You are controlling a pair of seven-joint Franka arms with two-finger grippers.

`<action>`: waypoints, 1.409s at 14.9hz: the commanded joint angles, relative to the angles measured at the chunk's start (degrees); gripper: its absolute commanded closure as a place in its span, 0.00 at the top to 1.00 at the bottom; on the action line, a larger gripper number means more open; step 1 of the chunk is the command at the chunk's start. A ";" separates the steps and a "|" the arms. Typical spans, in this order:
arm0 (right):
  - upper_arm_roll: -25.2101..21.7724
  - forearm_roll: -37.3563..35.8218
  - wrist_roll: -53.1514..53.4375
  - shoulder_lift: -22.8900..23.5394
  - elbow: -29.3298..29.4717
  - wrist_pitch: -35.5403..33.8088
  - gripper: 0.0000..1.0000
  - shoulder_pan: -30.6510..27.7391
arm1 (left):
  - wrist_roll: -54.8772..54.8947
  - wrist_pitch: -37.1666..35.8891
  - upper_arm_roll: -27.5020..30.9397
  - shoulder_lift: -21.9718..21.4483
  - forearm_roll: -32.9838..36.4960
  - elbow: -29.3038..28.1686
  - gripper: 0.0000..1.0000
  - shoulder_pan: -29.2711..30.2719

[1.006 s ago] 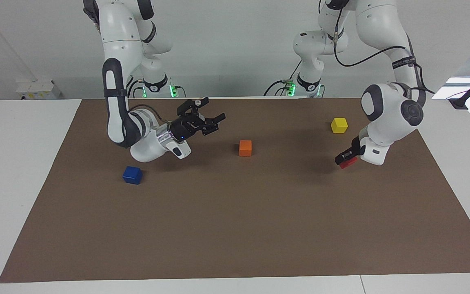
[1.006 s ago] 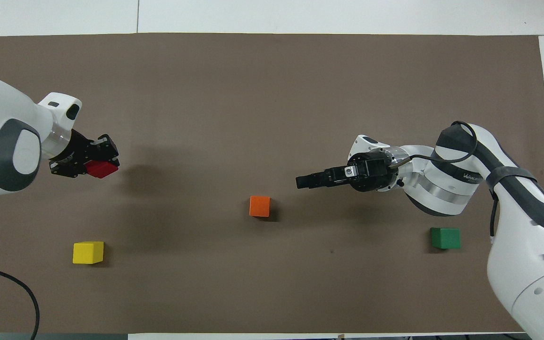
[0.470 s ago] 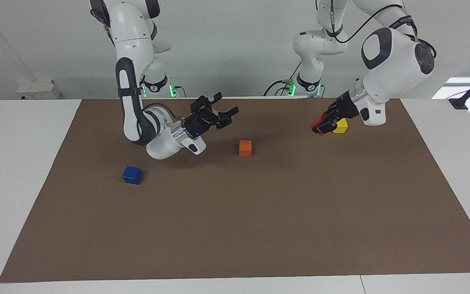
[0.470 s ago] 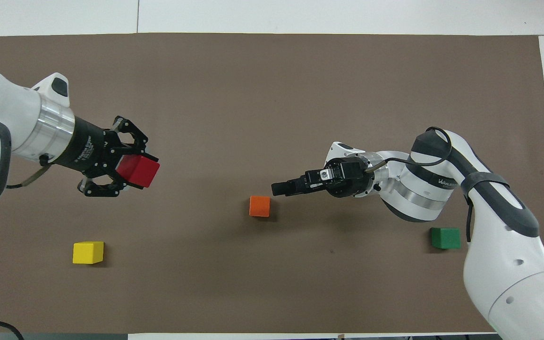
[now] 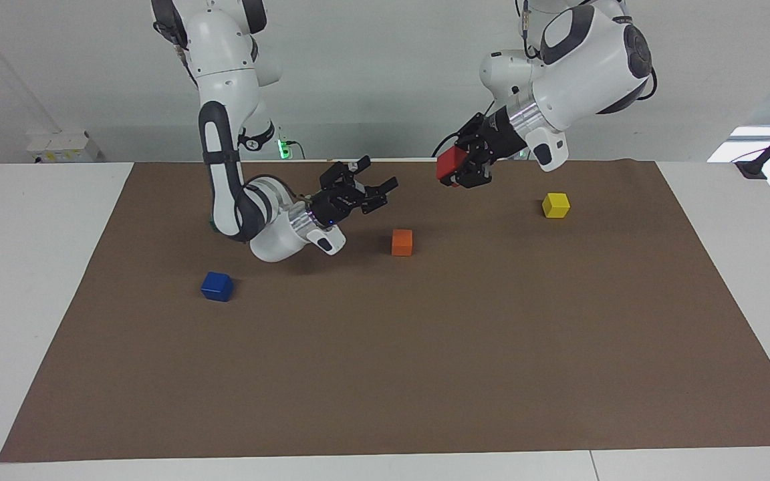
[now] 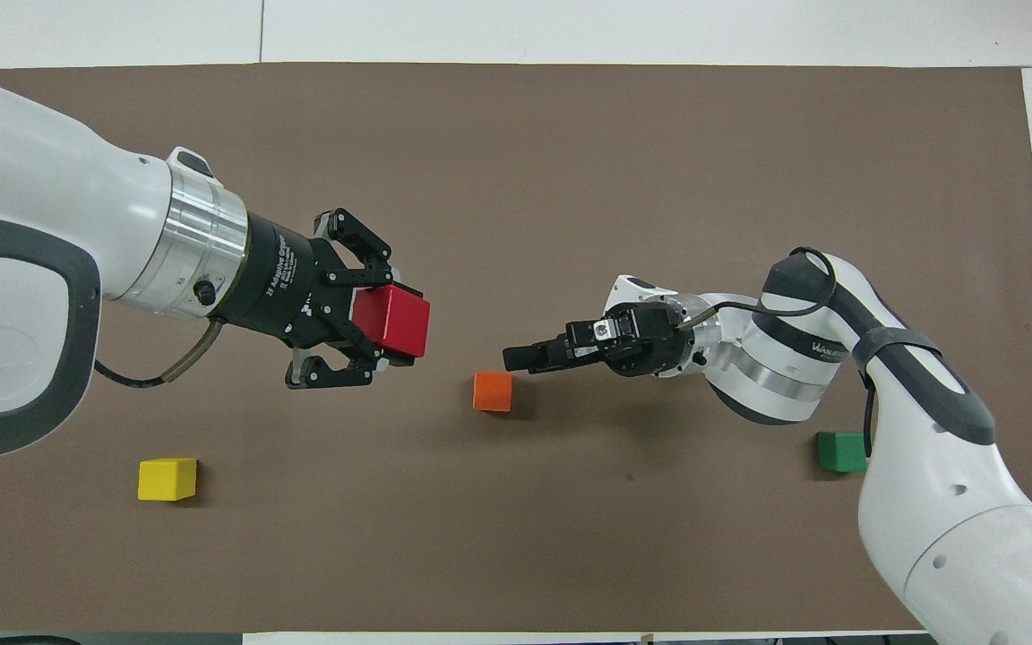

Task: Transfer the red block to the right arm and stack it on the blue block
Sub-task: 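Lift the red cube with the left gripper while the right gripper reaches forward, then bring the red cube to the right gripper and close the right gripper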

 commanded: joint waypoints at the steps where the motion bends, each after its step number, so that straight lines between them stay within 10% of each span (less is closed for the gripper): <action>1: 0.39 1.90 0.79 0.45 0.53 1.15 1.00 0.38 | -11.34 6.37 -2.87 -0.65 -2.99 -0.54 0.00 -0.05; 13: 0.39 1.90 0.70 0.45 0.36 1.86 1.00 0.74 | -12.96 19.31 -7.01 -5.93 -8.09 -13.19 0.00 -1.37; 21: 0.39 1.99 0.26 0.45 0.44 3.09 1.00 0.82 | -10.76 32.13 -6.75 -19.80 -15.37 -27.86 0.00 -4.36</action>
